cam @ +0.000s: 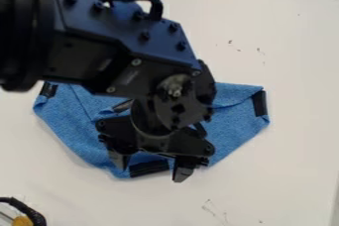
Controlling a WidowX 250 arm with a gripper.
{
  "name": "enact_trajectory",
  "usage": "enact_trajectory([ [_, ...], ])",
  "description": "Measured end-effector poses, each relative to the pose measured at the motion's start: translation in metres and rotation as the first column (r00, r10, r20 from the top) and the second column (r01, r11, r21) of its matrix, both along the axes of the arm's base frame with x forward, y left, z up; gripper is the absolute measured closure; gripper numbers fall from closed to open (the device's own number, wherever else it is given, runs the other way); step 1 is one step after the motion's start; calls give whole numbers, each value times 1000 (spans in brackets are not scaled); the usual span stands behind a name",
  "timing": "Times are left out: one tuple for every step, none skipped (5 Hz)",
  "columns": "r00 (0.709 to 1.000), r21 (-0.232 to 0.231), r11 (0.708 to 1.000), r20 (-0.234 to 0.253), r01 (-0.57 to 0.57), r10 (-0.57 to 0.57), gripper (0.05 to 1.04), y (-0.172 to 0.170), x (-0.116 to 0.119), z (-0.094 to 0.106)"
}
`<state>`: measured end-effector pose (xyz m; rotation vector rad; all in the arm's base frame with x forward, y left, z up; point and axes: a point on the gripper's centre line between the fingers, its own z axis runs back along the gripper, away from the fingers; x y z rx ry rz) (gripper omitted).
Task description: Fold the blue cloth from bottom to top
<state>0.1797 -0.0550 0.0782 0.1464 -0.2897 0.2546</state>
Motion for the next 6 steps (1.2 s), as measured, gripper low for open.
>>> enact_trajectory([
  [1000, 3, 1000, -11, 3, -3, 85, 1, -2, -3],
  [1000, -29, 1000, -28, 4, -5, 85, 6, 4, -20],
  [999, -56, 998, -51, 15, -17, 85, 12, 15, -37],
  [996, -79, 996, -74, 47, -53, 85, 18, 27, -52],
  [994, -115, 992, -84, 57, -67, 85, 21, 33, -65],
  [995, -146, 988, -83, 49, -62, 82, 23, 36, -72],
])
